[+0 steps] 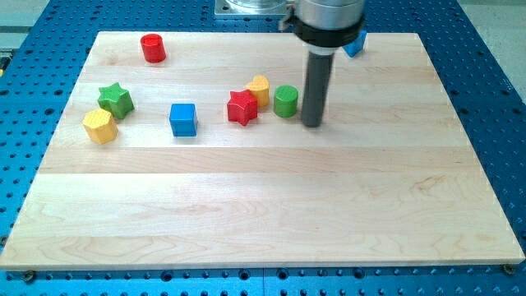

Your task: Place the arm vertically to the triangle

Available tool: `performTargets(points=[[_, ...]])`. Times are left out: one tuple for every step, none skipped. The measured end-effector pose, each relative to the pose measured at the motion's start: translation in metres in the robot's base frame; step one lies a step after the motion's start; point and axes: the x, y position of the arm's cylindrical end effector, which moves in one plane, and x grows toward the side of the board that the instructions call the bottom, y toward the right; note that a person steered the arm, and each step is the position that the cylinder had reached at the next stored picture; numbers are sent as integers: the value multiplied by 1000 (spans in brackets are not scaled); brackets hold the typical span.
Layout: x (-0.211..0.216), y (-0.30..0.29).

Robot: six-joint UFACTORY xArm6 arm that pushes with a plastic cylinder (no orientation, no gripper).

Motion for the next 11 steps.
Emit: performTargets(points=[[-21, 3], [-24, -30], [-24, -47], [-24, -28], [-24, -17], [-24, -10], [-27, -5], [-31, 3], [-35, 11], [-39, 23], [-42, 37]])
